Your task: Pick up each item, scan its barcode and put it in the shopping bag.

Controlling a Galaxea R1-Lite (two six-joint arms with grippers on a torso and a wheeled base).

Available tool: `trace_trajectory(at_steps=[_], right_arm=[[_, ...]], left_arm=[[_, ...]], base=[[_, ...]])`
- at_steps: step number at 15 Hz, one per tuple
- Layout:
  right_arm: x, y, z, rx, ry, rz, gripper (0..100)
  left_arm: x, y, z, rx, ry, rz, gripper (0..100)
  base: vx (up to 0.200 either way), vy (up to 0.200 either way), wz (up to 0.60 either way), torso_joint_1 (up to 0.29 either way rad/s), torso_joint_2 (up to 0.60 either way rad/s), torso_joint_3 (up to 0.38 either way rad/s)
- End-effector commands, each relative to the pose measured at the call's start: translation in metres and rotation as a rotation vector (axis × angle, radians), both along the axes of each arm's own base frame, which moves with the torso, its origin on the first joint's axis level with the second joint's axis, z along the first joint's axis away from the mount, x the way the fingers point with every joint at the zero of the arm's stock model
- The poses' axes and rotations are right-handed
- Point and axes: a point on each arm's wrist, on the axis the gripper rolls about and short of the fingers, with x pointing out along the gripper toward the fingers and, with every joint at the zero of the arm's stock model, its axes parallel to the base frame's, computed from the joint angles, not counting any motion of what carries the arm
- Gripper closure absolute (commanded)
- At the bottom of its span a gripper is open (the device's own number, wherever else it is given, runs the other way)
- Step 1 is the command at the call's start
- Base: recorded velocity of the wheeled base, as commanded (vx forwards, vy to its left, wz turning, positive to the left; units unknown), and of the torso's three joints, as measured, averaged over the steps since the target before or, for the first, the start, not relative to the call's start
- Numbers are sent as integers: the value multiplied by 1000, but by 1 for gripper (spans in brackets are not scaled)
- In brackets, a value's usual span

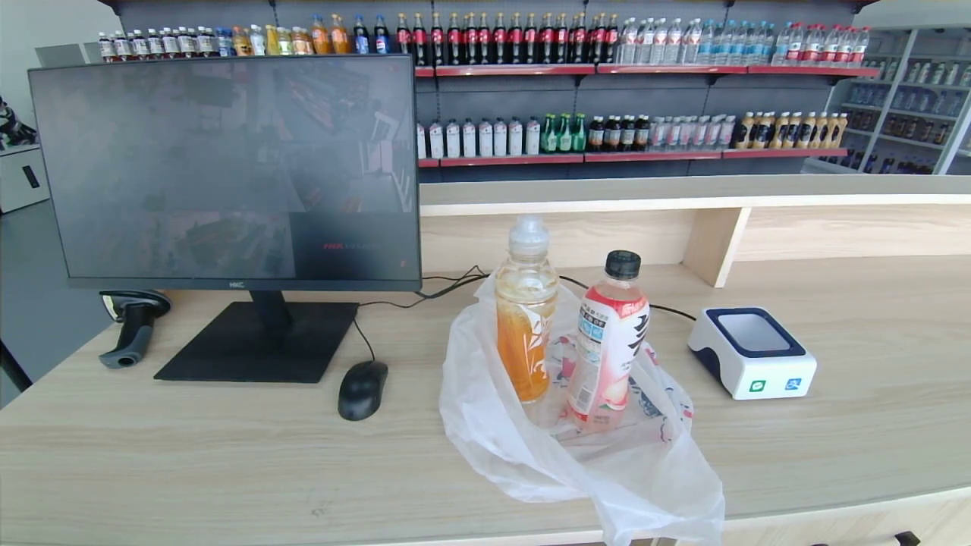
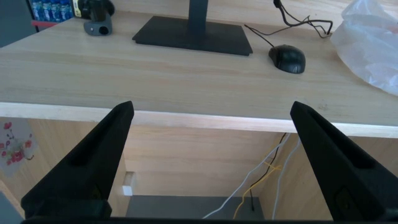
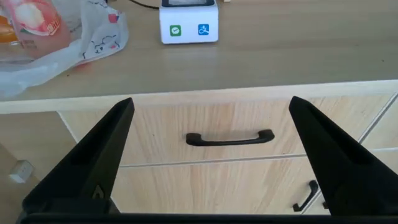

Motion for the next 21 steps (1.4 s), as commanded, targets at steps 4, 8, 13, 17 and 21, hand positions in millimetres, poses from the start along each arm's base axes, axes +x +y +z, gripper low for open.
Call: trace_trajectory(at_steps=[4, 8, 13, 17, 21], right_arm=[[-4, 2, -9, 64, -48, 18, 0], [-4, 2, -9, 50, -46, 19, 0], [-4, 2, -9, 41, -46, 19, 0], [-4, 2, -9, 36, -46, 21, 0], [-4, 2, -9, 33, -46, 21, 0]], left_arm=[[0, 0, 0, -2, -3, 0, 0], [0, 0, 1, -4, -6, 0, 0], [0, 0, 1, -5, -6, 3, 0], [0, 0, 1, -8, -6, 3, 0], [0, 0, 0, -1, 0, 0, 0]], base=[[0, 0, 0, 0, 0, 0], [-100, 0, 0, -1, -1, 0], [-200, 0, 0, 3, 0, 1], [-200, 0, 0, -2, 2, 2], [-50, 0, 0, 1, 1, 1]])
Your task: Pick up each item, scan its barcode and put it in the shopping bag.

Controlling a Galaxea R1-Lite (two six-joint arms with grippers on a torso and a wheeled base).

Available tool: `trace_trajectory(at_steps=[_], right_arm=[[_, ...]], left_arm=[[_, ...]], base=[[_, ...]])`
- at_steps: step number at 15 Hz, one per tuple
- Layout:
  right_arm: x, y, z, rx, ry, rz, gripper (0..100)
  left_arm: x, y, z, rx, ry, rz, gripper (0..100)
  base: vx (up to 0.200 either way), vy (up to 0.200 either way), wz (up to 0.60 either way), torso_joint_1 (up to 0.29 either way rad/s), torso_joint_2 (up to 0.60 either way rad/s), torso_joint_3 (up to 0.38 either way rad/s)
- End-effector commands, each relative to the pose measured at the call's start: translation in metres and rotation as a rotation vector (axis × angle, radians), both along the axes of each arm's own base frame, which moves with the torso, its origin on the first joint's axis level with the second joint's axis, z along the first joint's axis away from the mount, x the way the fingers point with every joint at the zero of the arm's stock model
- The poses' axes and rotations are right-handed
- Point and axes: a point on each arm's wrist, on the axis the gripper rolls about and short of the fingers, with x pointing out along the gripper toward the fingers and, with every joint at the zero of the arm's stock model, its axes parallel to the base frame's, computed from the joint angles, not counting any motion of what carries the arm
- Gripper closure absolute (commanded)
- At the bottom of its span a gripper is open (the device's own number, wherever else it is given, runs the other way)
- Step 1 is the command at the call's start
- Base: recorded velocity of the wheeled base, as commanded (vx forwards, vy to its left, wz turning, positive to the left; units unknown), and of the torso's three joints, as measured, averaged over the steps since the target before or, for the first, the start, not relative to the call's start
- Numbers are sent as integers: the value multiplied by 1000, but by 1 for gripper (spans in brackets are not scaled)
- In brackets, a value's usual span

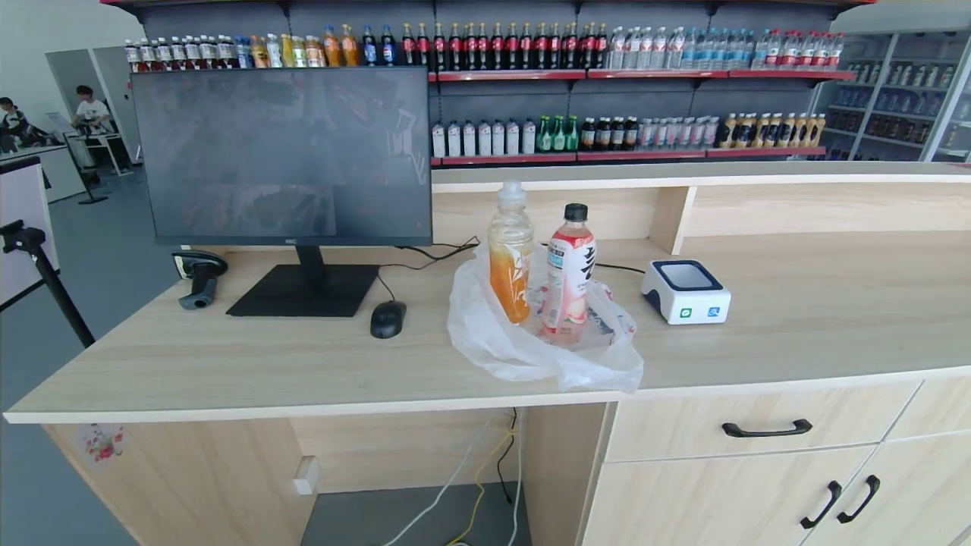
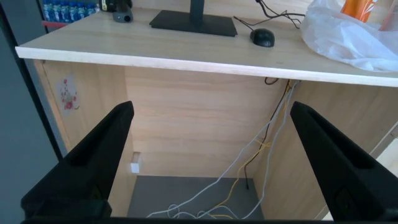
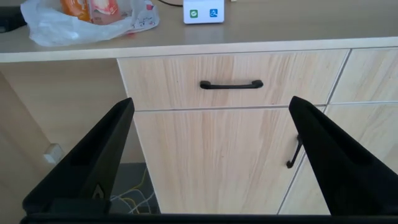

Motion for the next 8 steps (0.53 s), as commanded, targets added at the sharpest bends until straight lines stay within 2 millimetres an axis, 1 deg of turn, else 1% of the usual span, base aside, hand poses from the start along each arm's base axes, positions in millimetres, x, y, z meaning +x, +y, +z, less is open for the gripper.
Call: trace_trajectory(at_steps=[1, 8], right_arm=[[0, 0, 0, 2, 0, 0, 0], [0, 0, 0, 1, 0, 0, 0]], left_arm=[[0, 0, 0, 0, 1, 2, 0], [0, 0, 0, 0, 1, 2, 0]], base=[[0, 0, 0, 0, 0, 0], [0, -200, 0, 10, 6, 3]])
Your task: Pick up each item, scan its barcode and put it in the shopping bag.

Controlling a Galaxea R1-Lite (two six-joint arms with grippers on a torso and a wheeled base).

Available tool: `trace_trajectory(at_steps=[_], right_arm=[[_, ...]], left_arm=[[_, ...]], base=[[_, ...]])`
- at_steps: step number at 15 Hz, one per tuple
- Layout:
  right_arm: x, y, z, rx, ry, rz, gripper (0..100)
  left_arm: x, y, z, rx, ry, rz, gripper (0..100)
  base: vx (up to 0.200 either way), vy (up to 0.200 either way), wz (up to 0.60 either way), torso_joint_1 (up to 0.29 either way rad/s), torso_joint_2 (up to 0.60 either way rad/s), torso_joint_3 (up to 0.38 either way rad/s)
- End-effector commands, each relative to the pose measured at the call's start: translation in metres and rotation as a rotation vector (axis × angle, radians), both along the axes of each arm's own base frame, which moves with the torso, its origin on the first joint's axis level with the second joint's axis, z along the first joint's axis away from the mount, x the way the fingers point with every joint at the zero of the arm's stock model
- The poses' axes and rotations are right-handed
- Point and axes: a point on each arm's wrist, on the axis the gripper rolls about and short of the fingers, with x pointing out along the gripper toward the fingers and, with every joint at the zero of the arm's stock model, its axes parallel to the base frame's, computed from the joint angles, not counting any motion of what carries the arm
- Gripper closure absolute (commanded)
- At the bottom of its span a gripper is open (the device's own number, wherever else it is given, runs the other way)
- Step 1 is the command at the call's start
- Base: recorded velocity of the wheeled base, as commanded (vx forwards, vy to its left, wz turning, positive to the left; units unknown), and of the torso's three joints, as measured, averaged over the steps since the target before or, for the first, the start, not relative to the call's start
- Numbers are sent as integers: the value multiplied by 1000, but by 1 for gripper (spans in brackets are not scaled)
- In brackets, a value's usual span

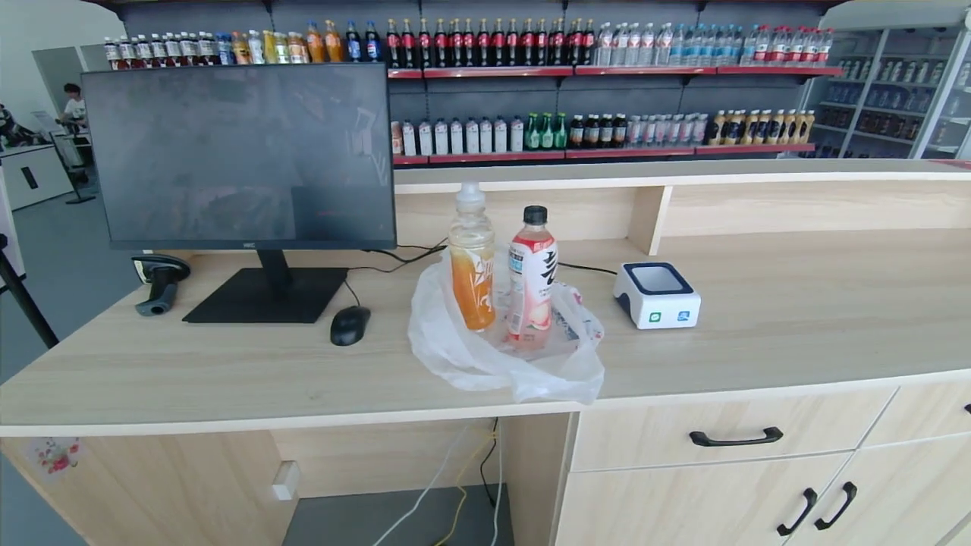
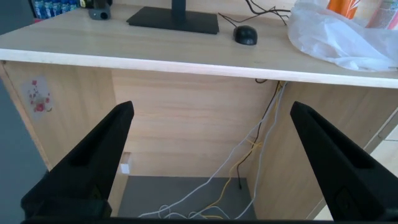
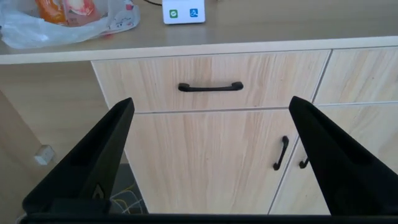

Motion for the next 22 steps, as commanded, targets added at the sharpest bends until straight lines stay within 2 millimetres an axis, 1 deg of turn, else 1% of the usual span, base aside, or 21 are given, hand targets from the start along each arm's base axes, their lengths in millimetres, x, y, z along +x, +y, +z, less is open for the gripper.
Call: trace_trajectory(at_steps=[1, 4, 7, 13, 19, 22], right_arm=[[0, 0, 0, 0, 0, 0, 0], [0, 0, 0, 2, 0, 0, 0], [0, 0, 0, 2, 0, 0, 0], [0, 0, 0, 2, 0, 0, 0], [0, 0, 0, 3, 0, 0, 0], [0, 0, 0, 2, 0, 0, 0]], left_arm=[[0, 0, 0, 0, 0, 0, 0], [0, 0, 0, 0, 0, 0, 0], [0, 0, 0, 0, 1, -1, 0], [0, 0, 0, -2, 1, 0, 0], [0, 0, 0, -2, 0, 0, 0], [0, 0, 0, -2, 0, 0, 0]], base=[[0, -200, 0, -2, 2, 2], [0, -200, 0, 5, 4, 4], [0, -200, 600, 1, 2, 1], [0, -200, 0, 5, 5, 0], [0, 0, 0, 0, 0, 0], [-200, 0, 0, 12, 6, 2]])
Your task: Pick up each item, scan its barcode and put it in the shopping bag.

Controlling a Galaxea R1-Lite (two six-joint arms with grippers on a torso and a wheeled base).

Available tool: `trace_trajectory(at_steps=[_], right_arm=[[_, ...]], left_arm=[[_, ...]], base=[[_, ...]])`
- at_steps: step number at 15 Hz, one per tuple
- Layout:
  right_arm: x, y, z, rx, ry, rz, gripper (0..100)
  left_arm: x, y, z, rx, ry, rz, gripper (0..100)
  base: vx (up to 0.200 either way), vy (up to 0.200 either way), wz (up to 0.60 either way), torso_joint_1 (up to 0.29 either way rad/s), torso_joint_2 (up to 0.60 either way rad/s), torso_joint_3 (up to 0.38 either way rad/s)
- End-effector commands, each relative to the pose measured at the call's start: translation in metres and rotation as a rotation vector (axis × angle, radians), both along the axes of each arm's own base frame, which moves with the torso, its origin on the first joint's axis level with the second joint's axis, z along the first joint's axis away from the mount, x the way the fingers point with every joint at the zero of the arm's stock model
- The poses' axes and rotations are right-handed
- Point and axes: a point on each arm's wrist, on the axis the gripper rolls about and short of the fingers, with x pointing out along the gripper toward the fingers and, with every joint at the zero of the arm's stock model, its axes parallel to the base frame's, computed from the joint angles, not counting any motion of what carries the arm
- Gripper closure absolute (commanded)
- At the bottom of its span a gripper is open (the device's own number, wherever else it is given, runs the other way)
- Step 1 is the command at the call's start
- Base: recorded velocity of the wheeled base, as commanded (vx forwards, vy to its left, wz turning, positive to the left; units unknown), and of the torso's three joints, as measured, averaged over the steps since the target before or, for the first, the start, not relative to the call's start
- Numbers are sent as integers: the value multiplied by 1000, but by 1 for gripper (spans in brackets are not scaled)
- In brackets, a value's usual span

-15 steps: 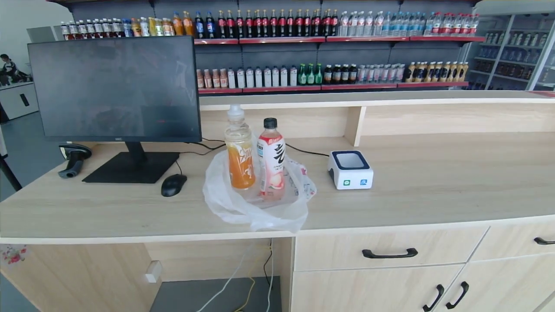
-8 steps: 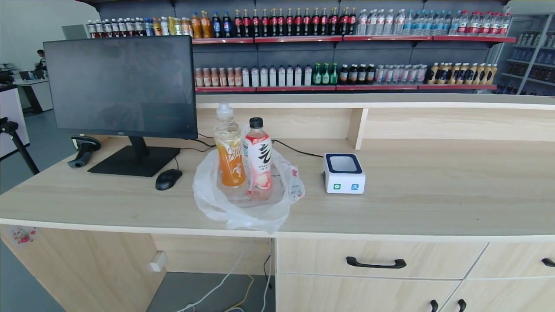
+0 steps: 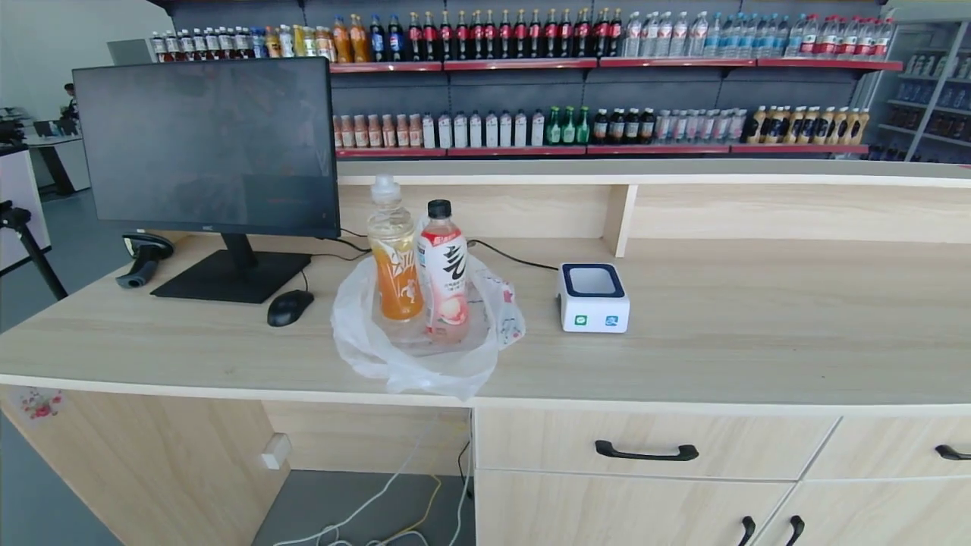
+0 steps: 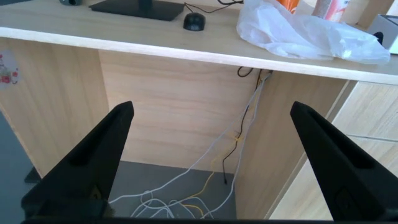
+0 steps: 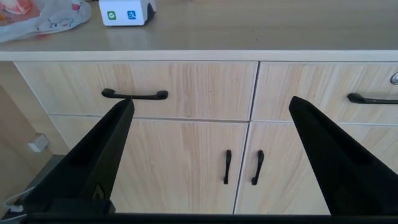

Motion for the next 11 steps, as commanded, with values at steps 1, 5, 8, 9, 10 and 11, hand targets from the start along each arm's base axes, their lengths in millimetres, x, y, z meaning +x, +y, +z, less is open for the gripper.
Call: trace_trajectory(at_steps=[1, 5, 8, 9, 10, 11], right_arm=[[0, 0, 0, 0, 0, 1, 0], [0, 0, 0, 0, 0, 1, 0], [0, 0, 0, 1, 0, 1, 0], [0, 0, 0, 3, 0, 1, 0], [0, 0, 0, 12, 0, 1, 0], [0, 0, 0, 14, 0, 1, 0]], left_arm=[[0, 0, 0, 0, -2, 0, 0], [0, 0, 0, 0, -2, 1, 0], [0, 0, 0, 0, -2, 1, 0], [0, 0, 0, 0, -2, 1, 0], [0, 0, 0, 0, -2, 1, 0], [0, 0, 0, 3, -2, 0, 0]], base=[[-200, 0, 0, -2, 7, 7], [-150, 0, 0, -7, 2, 3], [0, 0, 0, 0, 0, 0], [0, 0, 0, 0, 0, 0], [0, 0, 0, 0, 0, 0], [0, 0, 0, 0, 0, 0]])
